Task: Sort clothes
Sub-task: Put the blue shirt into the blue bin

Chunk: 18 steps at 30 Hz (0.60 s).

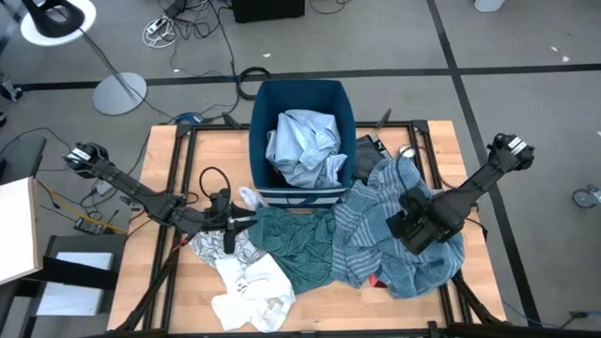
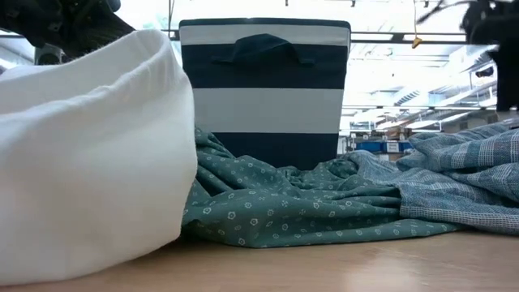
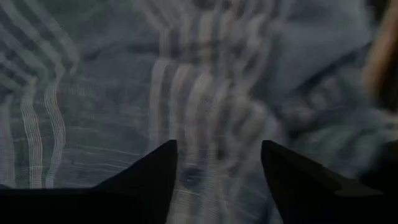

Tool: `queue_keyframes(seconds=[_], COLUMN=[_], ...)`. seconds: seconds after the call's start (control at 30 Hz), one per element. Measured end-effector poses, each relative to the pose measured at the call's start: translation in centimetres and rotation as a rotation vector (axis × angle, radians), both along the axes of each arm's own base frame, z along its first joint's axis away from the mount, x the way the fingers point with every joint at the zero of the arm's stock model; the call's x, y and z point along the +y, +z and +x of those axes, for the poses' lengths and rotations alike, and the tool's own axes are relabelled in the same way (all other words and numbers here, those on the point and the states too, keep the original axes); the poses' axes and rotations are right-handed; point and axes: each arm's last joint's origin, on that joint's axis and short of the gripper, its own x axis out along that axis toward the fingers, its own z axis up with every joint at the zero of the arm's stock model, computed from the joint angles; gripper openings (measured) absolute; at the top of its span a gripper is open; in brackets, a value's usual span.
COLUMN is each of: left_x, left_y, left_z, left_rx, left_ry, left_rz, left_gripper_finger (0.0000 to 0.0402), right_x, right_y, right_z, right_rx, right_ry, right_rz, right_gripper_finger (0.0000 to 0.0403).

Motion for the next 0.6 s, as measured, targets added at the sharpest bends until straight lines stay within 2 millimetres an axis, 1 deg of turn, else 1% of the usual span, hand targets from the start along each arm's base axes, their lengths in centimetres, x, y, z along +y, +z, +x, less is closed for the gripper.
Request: queue_keyframes(seconds=[0.1, 0.23, 0.3, 0.33, 0.37, 0.4, 0.43, 0.47, 0.53, 0.57, 0.6], left_x=[0.0, 0.0, 0.0, 0.0, 0.0, 0.0, 0.0, 0.0, 0.0, 0.0, 0.0], left_y=[0.0, 0.0, 0.0, 0.0, 0.0, 0.0, 0.0, 0.0, 0.1, 0.1, 0.1], left_z=[0.0, 0.0, 0.0, 0.0, 0.0, 0.0, 0.0, 0.0, 0.0, 0.0, 0.0], left_rx=[0.0, 0.0, -0.001, -0.001, -0.001, -0.002, -0.002, -0.003, -0.007, -0.008, -0.008], left_ry=[0.0, 0.0, 0.001, 0.001, 0.001, 0.002, 0.002, 0.002, 0.002, 0.001, 0.0], left_rz=[0.0, -0.001, -0.003, -0.004, -0.006, -0.007, -0.007, -0.008, -0.01, -0.011, -0.012], left_gripper_finger=[0.0131, 0.0131, 0.0131, 0.0131, 0.0131, 0.0131, 0.0131, 0.0131, 0.0131, 0.0131, 0.0131], right_x=[0.3, -0.3, -0.6, -0.8, -0.9, -0.9, -0.9, -0.9, -0.8, -0.8, -0.8], right_y=[-2.5, -5.7, -6.8, -7.1, -7.1, -7.0, -6.6, -6.0, -4.5, -3.5, -2.5], right_z=[0.1, -0.3, -0.4, -0.4, -0.3, -0.2, 0.0, 0.2, 0.6, 0.7, 0.8], right_rx=[-0.046, -0.061, -0.073, -0.079, -0.093, -0.106, -0.115, -0.125, -0.103, -0.078, -0.063], right_ry=[0.01, -0.001, -0.03, -0.038, -0.041, -0.034, -0.02, -0.006, 0.03, 0.062, 0.082], right_rz=[0.025, 0.019, 0.02, 0.018, 0.007, -0.011, -0.033, -0.05, -0.074, -0.089, -0.098], right_gripper_finger=[0.0267, 0.0304, 0.0309, 0.0302, 0.0287, 0.0261, 0.0226, 0.0183, 0.0079, 0.0041, 0.0024])
